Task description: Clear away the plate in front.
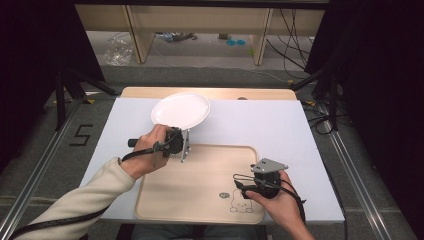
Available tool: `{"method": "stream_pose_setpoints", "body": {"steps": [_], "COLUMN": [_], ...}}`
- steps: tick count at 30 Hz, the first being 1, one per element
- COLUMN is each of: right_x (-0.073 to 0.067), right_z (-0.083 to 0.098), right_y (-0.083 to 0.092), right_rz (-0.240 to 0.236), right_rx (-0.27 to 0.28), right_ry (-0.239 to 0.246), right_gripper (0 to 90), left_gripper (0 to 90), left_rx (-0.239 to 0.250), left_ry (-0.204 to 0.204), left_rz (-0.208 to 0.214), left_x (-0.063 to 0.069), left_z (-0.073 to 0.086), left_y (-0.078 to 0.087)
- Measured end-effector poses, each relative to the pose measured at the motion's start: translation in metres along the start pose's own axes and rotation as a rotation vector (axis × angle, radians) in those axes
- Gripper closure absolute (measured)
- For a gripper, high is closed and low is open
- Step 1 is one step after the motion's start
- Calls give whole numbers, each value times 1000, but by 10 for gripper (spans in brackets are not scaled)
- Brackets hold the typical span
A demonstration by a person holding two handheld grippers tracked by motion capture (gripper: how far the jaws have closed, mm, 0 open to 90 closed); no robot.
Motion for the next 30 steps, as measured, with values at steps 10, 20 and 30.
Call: {"method": "stream_pose_setpoints", "body": {"steps": [10, 20, 30], "right_x": [0, 0, 0], "right_z": [-2, -2, -2], "right_y": [1, 1, 1], "right_rz": [2, 2, 2], "right_rx": [11, 13, 14], "right_ry": [-5, -2, -7], "right_gripper": [231, 231, 231], "left_gripper": [874, 874, 873], "left_rx": [9, 11, 21], "left_ry": [-10, -22, -32], "left_rz": [2, 4, 8], "left_x": [4, 9, 13], "left_z": [-2, -4, -7], "left_y": [6, 11, 16]}}
Point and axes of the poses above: each handheld gripper's, and its own axes: y roughly backward along the jaws, z roughly out of its underside, x roughly to its right, the point moved 7 cm from there along -y, roughly forward along the jaws, and after that the axes turned 7 degrees about -y, right-handed, at the moved point
